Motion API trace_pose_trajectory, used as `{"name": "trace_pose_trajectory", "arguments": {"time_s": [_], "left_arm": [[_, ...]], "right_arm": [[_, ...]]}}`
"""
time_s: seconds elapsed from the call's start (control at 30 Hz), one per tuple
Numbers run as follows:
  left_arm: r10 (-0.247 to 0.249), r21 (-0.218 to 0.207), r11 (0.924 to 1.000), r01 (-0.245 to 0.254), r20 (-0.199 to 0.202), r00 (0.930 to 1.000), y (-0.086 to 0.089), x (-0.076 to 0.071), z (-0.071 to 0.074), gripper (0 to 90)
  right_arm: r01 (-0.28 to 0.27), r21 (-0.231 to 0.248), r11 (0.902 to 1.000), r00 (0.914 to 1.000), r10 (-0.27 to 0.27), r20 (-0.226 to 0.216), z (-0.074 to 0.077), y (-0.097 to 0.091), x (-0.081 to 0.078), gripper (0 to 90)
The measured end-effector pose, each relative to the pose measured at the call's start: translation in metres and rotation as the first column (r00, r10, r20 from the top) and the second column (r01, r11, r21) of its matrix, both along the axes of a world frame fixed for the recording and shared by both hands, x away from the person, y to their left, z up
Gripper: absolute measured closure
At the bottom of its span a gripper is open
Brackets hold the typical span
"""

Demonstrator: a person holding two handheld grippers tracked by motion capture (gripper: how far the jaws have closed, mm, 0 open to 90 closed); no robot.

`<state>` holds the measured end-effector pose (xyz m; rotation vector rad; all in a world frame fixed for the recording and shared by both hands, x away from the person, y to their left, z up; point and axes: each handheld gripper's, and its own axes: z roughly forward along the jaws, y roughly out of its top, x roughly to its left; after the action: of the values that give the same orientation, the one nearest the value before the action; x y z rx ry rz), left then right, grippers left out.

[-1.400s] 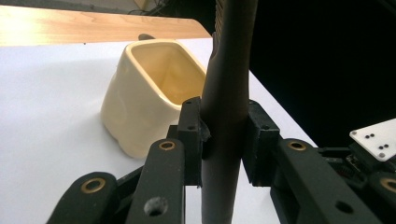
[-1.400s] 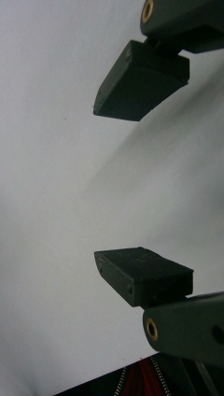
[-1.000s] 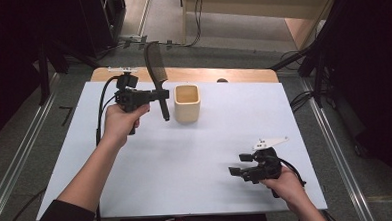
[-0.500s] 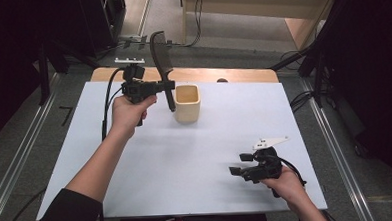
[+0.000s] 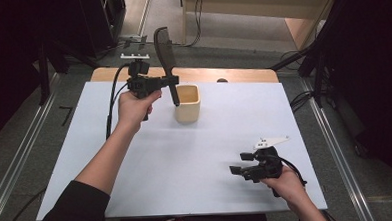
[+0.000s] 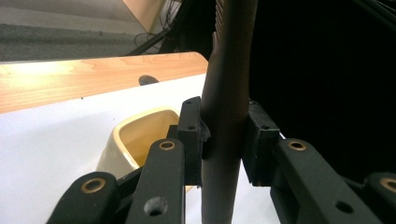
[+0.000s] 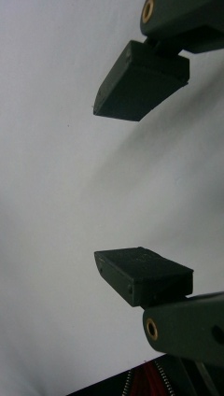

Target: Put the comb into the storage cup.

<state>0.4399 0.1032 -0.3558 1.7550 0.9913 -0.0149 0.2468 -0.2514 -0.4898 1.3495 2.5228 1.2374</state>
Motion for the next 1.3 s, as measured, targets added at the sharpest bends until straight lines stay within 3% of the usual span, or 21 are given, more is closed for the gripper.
{"name": "trace_pose_trajectory", "arguments": {"time_s": [0.53, 0.67, 1.3], "left_arm": [[0.012, 0.026, 0.9996, -0.013, 0.043, 0.999, -0.023, 0.016, -0.007, 73.5], [0.023, 0.007, 0.9997, -0.023, 0.052, 0.9984, -0.024, 0.019, -0.009, 73.5], [0.055, 0.047, 0.9971, -0.06, 0.112, 0.9922, -0.033, 0.025, -0.022, 73.4]], "right_arm": [[-0.014, 0.0, 0.9999, 0.9999, 0.014, -0.007, -0.001, 0.005, 0.0, 24.3], [-0.016, -0.001, 0.9999, 0.9998, 0.016, -0.008, -0.001, 0.005, 0.0, 24.3], [0.006, 0.001, 1.0, 1.0, -0.006, -0.004, 0.0, 0.001, 0.001, 24.3]]}}
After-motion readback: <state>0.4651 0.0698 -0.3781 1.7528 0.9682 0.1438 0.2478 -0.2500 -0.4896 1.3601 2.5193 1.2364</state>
